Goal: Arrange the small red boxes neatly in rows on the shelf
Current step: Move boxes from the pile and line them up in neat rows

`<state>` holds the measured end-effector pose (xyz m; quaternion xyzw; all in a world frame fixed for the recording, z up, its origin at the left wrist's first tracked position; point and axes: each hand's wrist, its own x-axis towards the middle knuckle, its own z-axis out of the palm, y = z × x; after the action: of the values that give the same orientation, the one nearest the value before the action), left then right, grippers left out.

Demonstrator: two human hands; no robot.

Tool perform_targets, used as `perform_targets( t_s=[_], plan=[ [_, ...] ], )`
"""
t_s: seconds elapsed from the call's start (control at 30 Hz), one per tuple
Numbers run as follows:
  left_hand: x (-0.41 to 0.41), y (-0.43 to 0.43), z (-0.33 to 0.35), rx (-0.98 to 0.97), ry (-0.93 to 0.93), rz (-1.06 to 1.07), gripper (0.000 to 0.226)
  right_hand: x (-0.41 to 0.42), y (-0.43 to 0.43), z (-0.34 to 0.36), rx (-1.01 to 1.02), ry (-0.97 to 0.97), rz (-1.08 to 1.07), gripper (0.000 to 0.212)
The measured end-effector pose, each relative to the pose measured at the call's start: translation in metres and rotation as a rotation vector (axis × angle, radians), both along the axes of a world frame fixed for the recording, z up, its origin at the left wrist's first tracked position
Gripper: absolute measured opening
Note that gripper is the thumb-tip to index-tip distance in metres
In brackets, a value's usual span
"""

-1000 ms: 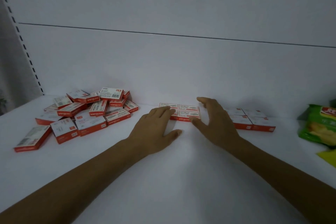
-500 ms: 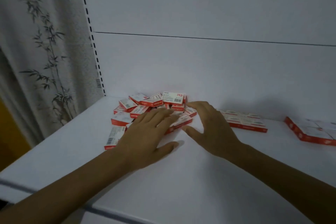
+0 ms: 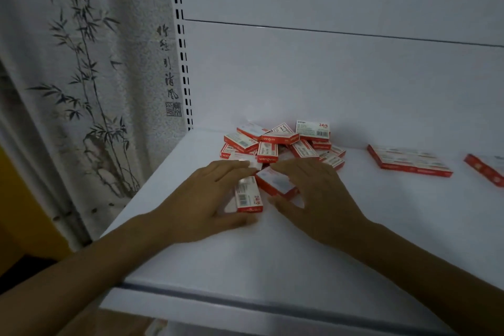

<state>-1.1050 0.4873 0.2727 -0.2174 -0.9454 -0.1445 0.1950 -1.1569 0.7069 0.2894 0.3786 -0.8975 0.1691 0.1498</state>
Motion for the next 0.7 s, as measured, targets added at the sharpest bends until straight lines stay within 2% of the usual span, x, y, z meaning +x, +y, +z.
perform_targets(
  t_s=[0.1,0.2,0.3,0.4,0.47,0.53,0.7],
  plan=[
    [0.001,-0.001,-0.004,0.045,0.029,-0.024,0.068,0.014,-0.002,-0.006,0.106,0.103,-0.042,0.052],
    [-0.002,-0.003,-0.009,0.057,0.103,-0.083,0.053,0.023,0.001,-0.009,0.027,0.276,-0.048,0.043],
    [-0.003,-0.005,-0.012,0.061,0.115,-0.085,0.045,0.028,0.005,-0.010,0.022,0.212,-0.156,0.055],
    [0.000,-0.005,-0.009,0.046,0.079,-0.002,0.051,0.025,0.008,-0.008,0.053,0.069,-0.296,0.074],
    [0.001,-0.005,-0.008,0.051,0.061,0.005,0.054,0.022,0.010,-0.010,0.091,0.087,-0.322,0.080],
    [0.002,-0.005,-0.009,0.051,0.070,-0.008,0.056,0.020,0.011,-0.014,0.090,0.117,-0.295,0.073],
    [0.003,0.000,-0.009,0.069,0.119,-0.051,0.066,0.021,0.008,-0.017,-0.062,0.177,-0.091,0.058]
  ],
)
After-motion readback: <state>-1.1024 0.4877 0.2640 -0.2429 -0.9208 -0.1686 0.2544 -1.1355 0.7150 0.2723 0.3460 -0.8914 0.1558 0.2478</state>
